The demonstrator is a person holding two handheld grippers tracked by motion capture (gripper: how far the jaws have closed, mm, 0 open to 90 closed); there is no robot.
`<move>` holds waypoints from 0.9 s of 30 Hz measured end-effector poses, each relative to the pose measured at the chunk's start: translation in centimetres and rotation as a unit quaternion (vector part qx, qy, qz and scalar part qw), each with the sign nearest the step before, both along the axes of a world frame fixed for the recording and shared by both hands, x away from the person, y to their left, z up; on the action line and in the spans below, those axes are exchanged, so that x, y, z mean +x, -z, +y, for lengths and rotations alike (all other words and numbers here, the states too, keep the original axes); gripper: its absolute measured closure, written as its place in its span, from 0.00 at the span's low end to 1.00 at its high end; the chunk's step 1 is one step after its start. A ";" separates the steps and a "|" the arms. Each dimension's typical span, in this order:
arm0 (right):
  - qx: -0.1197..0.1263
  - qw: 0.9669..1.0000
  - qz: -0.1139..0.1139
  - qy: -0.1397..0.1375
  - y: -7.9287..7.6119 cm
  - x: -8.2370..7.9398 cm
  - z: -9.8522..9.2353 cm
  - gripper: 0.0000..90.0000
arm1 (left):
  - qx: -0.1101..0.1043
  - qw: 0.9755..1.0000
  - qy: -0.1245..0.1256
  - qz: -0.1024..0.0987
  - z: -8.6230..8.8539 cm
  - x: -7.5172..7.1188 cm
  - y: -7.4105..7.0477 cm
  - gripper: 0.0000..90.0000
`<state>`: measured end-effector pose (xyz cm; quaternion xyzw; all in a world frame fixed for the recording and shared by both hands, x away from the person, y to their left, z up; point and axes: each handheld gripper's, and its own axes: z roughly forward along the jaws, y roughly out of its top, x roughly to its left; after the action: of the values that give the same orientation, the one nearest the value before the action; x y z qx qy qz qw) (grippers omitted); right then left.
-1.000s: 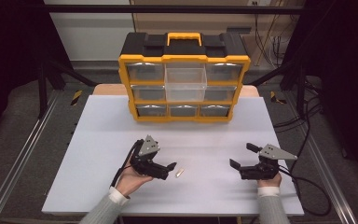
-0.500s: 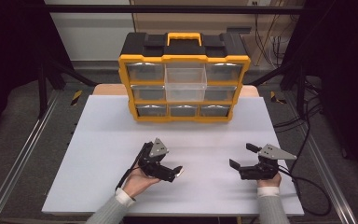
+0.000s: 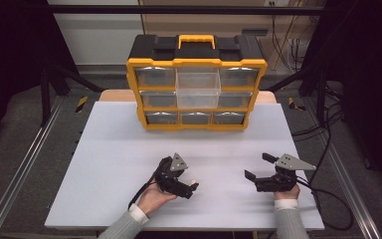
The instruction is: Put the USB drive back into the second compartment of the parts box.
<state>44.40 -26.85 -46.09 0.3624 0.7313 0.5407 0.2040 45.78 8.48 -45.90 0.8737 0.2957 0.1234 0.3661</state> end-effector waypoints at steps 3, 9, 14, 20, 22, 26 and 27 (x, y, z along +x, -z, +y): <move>0.000 1.000 0.000 0.000 0.0 0.0 0.0 0.03 | 0.000 1.000 0.001 0.006 -0.1 0.0 0.2 0.14; 0.000 1.000 0.000 -0.001 0.0 0.0 0.0 0.03 | 0.013 1.000 -0.002 0.017 -0.3 0.1 0.5 0.31; 0.000 1.000 0.000 -0.001 0.0 0.0 0.0 0.03 | 0.020 1.000 -0.001 0.021 -0.5 0.0 0.6 0.38; 0.000 1.000 0.001 -0.001 0.0 0.0 0.0 0.03 | 0.025 0.999 0.004 0.032 -0.8 -0.1 0.8 0.50; 0.000 1.000 0.001 -0.001 0.0 0.0 0.0 0.03 | 0.025 0.999 0.006 0.034 -0.9 -0.1 0.9 0.56; 0.000 1.000 0.001 -0.001 0.0 0.0 0.0 0.03 | 0.029 0.999 0.009 0.034 -1.1 -0.2 1.0 0.61; 0.000 1.000 0.000 -0.001 0.0 0.0 0.0 0.03 | 0.030 0.999 0.010 0.035 -1.1 -0.3 1.0 0.62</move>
<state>44.41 -26.85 -46.09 0.3618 0.7317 0.5407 0.2035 45.51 7.34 -46.89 0.8909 0.2956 0.0983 0.3305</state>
